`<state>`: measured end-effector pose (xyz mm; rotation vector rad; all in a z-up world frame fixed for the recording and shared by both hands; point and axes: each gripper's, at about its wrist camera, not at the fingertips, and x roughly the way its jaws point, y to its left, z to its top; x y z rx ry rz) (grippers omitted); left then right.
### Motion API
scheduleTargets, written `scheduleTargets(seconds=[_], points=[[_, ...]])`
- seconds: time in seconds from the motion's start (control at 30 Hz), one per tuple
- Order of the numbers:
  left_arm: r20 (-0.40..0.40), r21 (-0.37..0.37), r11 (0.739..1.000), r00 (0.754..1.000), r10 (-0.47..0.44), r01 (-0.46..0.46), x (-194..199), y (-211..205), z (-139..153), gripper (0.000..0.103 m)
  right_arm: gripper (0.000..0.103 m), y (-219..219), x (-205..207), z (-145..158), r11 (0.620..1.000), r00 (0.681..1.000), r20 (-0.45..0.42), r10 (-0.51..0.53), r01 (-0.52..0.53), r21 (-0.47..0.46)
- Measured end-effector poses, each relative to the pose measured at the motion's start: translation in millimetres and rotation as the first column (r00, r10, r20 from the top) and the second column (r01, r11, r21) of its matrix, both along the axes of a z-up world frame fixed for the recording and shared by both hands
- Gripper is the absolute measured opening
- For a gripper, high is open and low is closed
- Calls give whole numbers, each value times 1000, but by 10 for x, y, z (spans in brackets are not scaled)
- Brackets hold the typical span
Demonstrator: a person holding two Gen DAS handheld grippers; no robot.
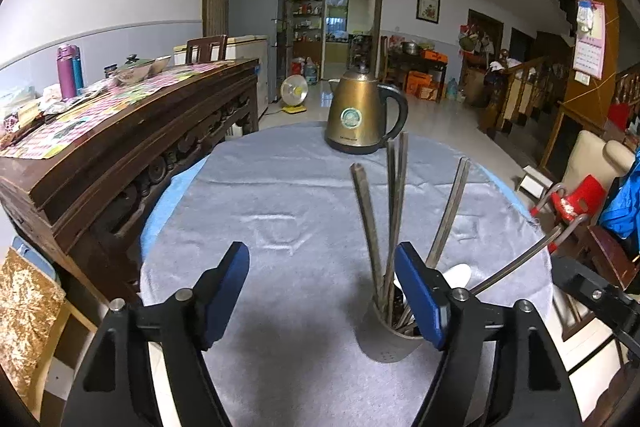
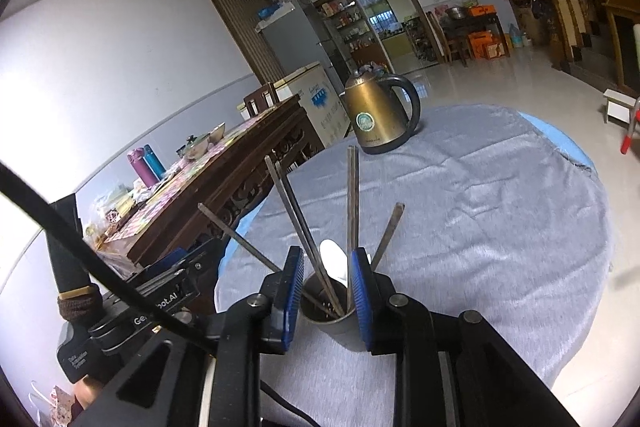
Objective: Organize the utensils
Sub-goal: 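Open both tools and pull them back from the metal cup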
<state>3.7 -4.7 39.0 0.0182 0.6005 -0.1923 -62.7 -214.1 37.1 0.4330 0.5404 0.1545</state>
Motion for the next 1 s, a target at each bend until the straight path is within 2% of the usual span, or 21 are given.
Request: scheduleTargets(seconds=[0.03,0.1,0.13,0.53,0.83,1.0], points=[[3,14,1000,1000,7,-7,-17,-3,4,76,31,4,-16,2,1000,1000,-3,0,0,-2],[21,50,999,1000,14,-15,-52,-33,19,77,51,15,-49,11,1000,1000,-3,-4,4,-6],[33,68,998,999,16,-19,-85,-41,31,77,53,16,-82,22,1000,1000,4,-13,13,-9],[93,130,991,995,22,-34,-284,-18,154,84,54,29,-261,124,997,998,37,-44,46,-57],[69,196,977,995,75,-87,-352,14,115,89,54,41,-359,85,996,999,15,-46,47,-76],[24,201,977,997,69,-72,-473,58,55,89,54,82,-441,52,996,999,-2,-47,47,-79]])
